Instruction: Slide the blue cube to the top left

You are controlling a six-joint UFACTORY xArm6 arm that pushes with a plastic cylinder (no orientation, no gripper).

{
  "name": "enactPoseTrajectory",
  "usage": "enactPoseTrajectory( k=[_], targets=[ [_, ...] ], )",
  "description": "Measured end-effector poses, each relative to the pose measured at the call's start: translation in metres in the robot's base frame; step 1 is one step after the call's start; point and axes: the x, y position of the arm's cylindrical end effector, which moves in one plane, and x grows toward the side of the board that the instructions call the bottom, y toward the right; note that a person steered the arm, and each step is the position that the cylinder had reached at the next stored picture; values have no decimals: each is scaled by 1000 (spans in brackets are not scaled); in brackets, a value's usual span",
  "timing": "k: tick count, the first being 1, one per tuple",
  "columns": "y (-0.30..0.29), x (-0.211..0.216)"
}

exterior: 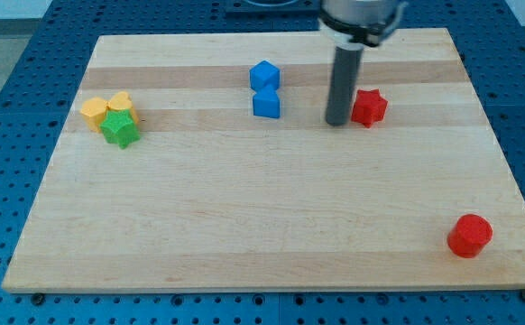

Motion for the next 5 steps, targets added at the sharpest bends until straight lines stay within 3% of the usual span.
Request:
enactPoseTrajectory(
  k=[2, 3, 4, 5],
  targets=[
    [-60, -33],
    [-81, -73],
    [-81, -89],
    [-133, -126]
  ],
)
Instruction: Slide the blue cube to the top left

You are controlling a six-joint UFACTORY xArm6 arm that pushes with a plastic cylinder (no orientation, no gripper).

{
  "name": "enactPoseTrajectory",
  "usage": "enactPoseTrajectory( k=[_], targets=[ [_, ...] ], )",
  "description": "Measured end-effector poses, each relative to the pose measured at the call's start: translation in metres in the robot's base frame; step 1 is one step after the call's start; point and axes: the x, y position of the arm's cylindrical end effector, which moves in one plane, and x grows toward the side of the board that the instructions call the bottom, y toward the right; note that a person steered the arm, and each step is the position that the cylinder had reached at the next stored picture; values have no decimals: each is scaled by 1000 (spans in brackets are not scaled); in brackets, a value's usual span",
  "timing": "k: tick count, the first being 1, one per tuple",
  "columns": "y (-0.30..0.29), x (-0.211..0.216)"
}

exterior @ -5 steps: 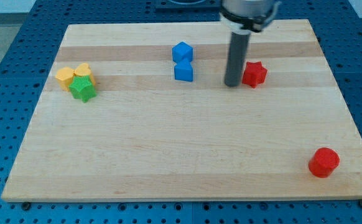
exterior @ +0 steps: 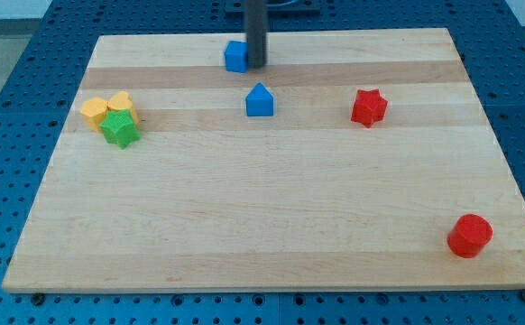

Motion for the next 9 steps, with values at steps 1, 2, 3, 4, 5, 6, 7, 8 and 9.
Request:
enactPoseTrajectory(
  k=[1, 2, 3, 4, 5, 6, 7, 8, 9],
  targets=[
    [-74, -5],
    [-46, -8],
    [-76, -43],
    [-135, -19],
    [-125, -27],
    [-85, -14],
    [-127, -1],
    [-128, 24],
    [-165, 37]
  ],
)
